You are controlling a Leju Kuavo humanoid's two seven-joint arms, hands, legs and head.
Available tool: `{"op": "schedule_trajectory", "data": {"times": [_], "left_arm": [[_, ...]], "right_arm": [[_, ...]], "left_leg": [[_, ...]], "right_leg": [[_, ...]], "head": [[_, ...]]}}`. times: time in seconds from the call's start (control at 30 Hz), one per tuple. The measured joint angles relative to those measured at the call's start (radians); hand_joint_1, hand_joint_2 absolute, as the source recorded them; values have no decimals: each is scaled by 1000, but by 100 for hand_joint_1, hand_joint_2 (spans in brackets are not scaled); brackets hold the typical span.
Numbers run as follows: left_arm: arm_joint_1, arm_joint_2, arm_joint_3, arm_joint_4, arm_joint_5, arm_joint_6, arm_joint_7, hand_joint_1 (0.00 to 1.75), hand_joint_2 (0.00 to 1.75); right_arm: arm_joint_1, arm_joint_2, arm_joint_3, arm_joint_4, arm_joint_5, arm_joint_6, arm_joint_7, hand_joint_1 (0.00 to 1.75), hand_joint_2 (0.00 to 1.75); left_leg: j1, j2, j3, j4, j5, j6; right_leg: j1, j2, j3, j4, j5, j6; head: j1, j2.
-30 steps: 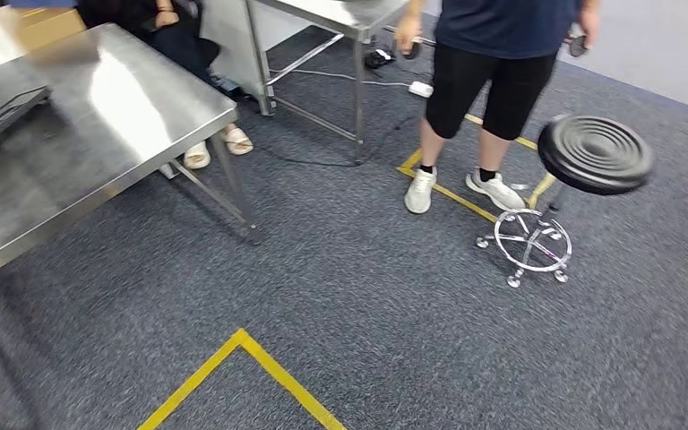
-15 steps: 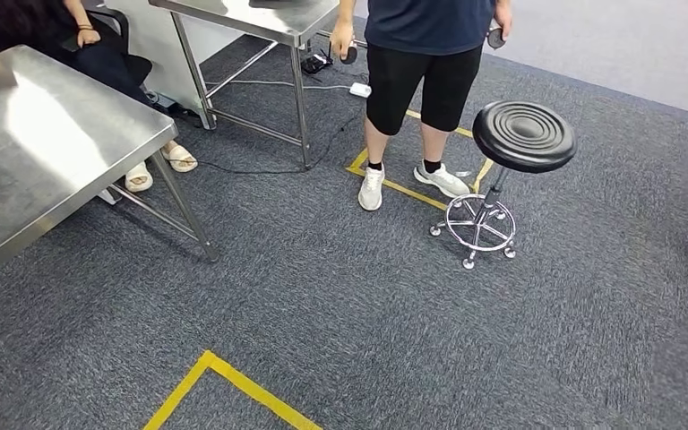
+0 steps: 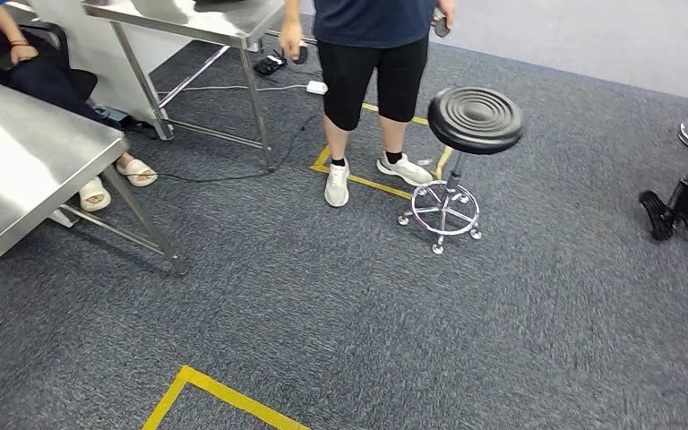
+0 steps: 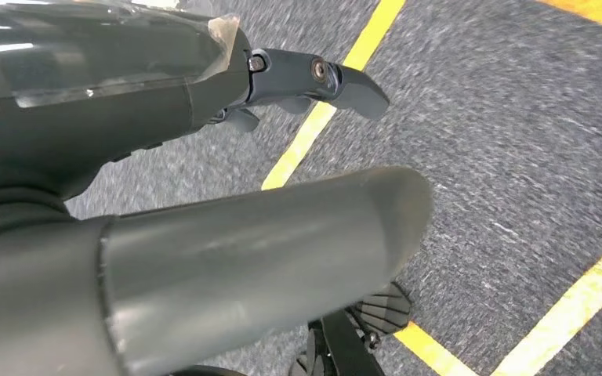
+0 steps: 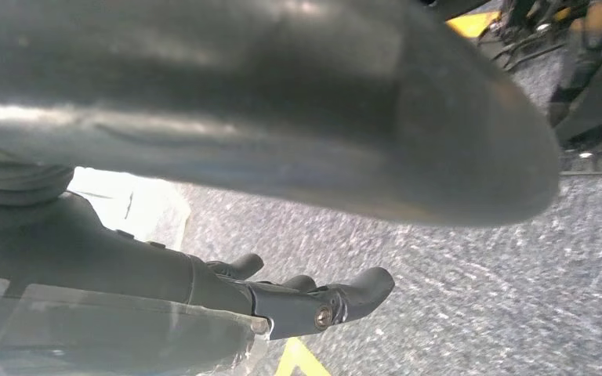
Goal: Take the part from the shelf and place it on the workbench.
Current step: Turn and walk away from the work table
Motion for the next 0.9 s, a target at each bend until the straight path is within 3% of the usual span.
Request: {"op": "schedule_trajectory", "data": {"times": [0.1,0.13,0.17,0.23,0.27,0.3,0.37,0.43,0.5,0.57,0.63,0.7,0.73,0.77,0.83,0.9], "left_arm": [[-1,0,-1,0,-1,0,0,0,0],[-4,1,-5,0,-2,-1,1,0,0],[-6,3,-8,1,-4,-1,2,0,0],[-6,9,-15,9,-7,-2,3,0,0],[-5,11,-16,13,-7,-2,4,0,0],[-3,13,-16,17,-7,-2,4,0,0],[-4,15,-17,18,-7,-2,5,0,0],[-4,16,-20,19,-8,-3,8,0,0],[-5,17,-23,19,-9,-5,12,0,0],[-7,18,-27,20,-13,-5,13,0,0],[-7,20,-33,21,-18,-5,16,0,0],[-6,22,-39,23,-24,-5,17,0,0],[-6,22,-42,24,-28,-6,17,0,0],[-7,22,-46,24,-33,-7,17,0,0],[-7,22,-53,24,-40,-10,18,0,0],[-8,23,-61,25,-44,-12,19,0,0]], "right_arm": [[0,0,0,0,1,0,0,0,0],[1,0,0,1,2,0,0,0,0],[0,-1,0,2,3,0,0,0,0],[0,-2,0,3,5,0,0,0,0],[0,-3,0,3,6,1,0,0,0],[0,-3,0,3,7,3,-1,0,0],[-1,-3,0,3,9,9,-4,0,0],[-4,-3,1,3,10,14,-9,0,0],[-1,-5,1,3,10,16,-15,0,0],[0,-6,1,3,9,15,-21,0,0],[-3,-7,1,3,8,15,-24,0,0],[-6,-8,1,3,8,16,-25,0,0],[-6,-8,1,3,8,17,-24,0,0],[-6,-9,1,3,9,19,-23,0,0],[-6,-10,2,3,9,23,-20,0,0],[-8,-10,2,3,10,27,-18,0,0]], "left_leg": [[1,3,2,-2,0,-1],[4,3,4,-2,-4,-6],[7,-19,-6,24,-24,-11],[13,-81,-78,156,-73,-15],[13,-113,-105,194,-75,-12],[14,-130,-111,189,-51,-7],[15,-169,-65,74,4,-3],[12,-185,-48,29,14,-1],[8,-163,-46,22,20,7],[8,-141,-43,15,26,21],[8,-115,-42,12,28,29],[6,-86,-43,12,26,31],[7,-73,-43,12,25,30],[7,-61,-42,12,23,29],[7,-40,-35,13,18,20],[4,-22,-28,15,9,7]], "right_leg": [[1,3,-2,0,0,-2],[-3,12,-3,-1,0,-7],[-5,24,-4,-2,1,-15],[-5,77,-3,-4,4,-35],[-1,102,-2,-4,4,-40],[2,125,-1,-3,4,-43],[7,148,0,0,4,-40],[9,167,-6,1,7,-31],[4,180,-17,1,11,-20],[5,140,-41,39,-9,-17],[6,87,-96,153,-61,-22],[4,76,-152,269,-103,-20],[1,73,-156,282,-103,-13],[-2,68,-140,256,-89,-4],[-6,35,-64,120,-43,13],[-4,6,-7,20,-14,9]], "head": [[0,0],[0,0],[-2,0],[-6,0],[-8,0],[-8,0],[-8,0],[-6,0],[-5,0],[-3,0],[1,0],[3,0],[3,0],[3,0],[4,0],[3,0]]}}
